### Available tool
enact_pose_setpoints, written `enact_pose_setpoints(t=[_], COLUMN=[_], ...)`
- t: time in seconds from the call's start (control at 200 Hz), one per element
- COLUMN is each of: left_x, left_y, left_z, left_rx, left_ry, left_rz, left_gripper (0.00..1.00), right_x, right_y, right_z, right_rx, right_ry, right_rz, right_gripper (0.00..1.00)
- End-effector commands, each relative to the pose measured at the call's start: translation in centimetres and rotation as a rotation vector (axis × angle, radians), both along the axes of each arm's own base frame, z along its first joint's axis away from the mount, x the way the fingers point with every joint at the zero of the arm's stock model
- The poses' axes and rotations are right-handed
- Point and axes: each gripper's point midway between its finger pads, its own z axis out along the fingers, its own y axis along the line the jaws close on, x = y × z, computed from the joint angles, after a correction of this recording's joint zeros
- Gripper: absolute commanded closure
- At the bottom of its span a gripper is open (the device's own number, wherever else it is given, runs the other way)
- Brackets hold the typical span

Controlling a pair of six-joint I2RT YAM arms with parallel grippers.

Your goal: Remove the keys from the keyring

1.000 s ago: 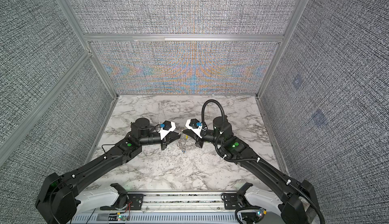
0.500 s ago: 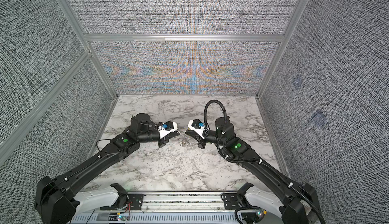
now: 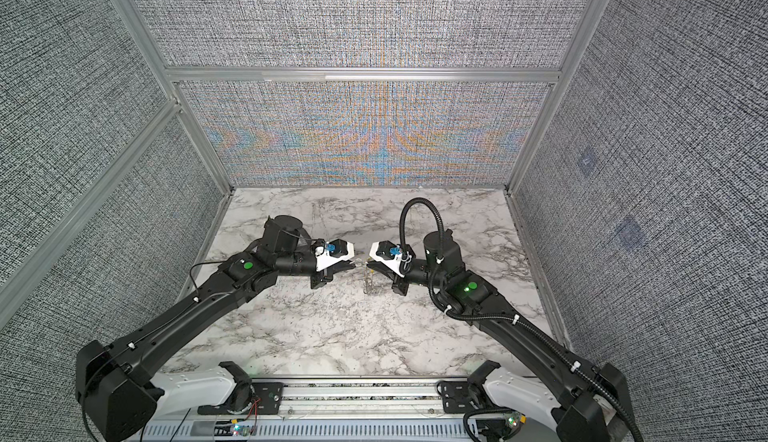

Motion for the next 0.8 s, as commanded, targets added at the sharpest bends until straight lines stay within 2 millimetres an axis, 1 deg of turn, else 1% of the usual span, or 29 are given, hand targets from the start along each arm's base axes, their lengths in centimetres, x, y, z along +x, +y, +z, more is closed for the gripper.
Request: enact_pose_setpoints(t=[0.0,0.16,0.29,0.455,0.685,0.795], left_x=[-0.1,0.1,-0.2,-0.6,-0.8,-0.7], left_y=[0.4,0.4,0.1,-0.2,-0.2,-0.1], left_z=[-0.4,-0.4,-0.2,-0.2,-0.4,-0.7], left_rx=[0.044,0.069,0.065,0.064,0.091,0.112], left_ry=[-0.011,-0.022,-0.003,0.042,0.071,0.074], left_rz=[-0.014,-0.028,-0.055,-0.083,-0.099,-0.095], left_gripper=[1.0,1.0,1.0,0.99,0.98,0.96], right_x=[-0.2,-0.3,0.0,0.4,0.0,-0.5], right_y=[-0.4,-0.7,-0.9,-0.8,-0.9,-1.0], right_z=[-0.7,-1.2,-1.5,-1.2,-2.1,-2.1], right_rx=[-0.061,-0.105,-0.123,-0.124,-0.174,-0.186], right_ry=[-0.022,-0.032,-0.047,-0.073,-0.109,-0.126], right_rz=[0.01,0.013,-0.004,-0.012,0.026,0.053], right_gripper=[1.0,1.0,1.0,1.0,1.0,1.0])
